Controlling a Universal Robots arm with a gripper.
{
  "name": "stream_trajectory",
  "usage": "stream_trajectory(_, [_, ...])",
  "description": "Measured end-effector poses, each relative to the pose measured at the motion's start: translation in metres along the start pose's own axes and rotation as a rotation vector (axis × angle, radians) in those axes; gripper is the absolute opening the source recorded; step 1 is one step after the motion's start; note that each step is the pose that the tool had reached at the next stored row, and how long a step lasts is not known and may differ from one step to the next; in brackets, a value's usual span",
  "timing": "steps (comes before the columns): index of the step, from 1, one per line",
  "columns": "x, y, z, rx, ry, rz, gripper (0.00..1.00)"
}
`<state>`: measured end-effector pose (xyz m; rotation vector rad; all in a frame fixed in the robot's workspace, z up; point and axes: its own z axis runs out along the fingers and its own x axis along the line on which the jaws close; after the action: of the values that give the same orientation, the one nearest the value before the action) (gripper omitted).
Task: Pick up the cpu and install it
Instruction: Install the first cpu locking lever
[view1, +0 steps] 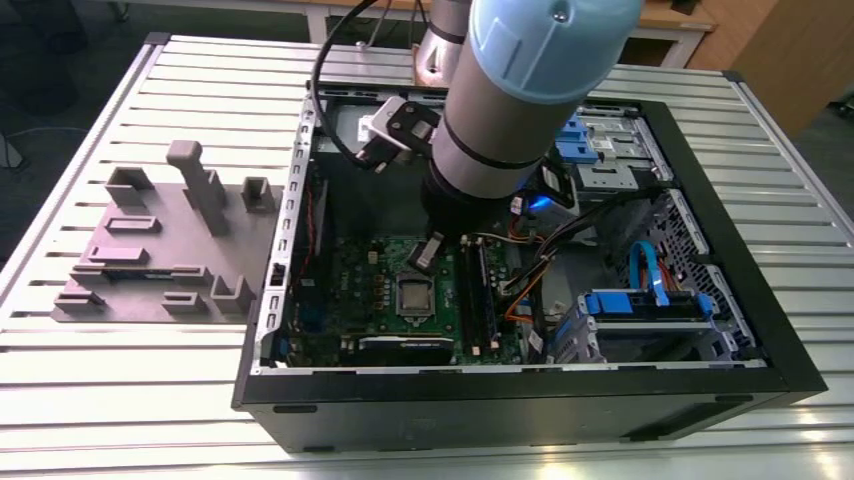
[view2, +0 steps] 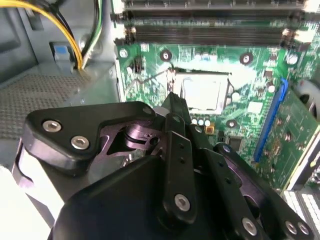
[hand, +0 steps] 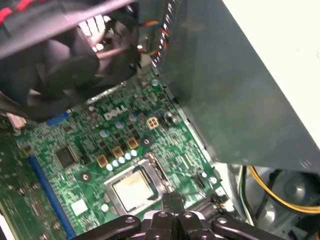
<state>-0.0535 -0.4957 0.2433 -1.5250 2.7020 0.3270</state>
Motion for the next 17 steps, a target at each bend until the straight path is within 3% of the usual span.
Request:
stream_trajectory(7, [-0.011,-0.0103,-0.0004,0.0,-0.0001,0.0,0.1])
stream_trajectory(14, [-0.0286,-0.0175,0.0008,0.0,-0.0001,0.0,0.1])
stream_trajectory(17, [-0.0351,-0.0174,0.0018,0.0001,0.0001,0.0,0.1])
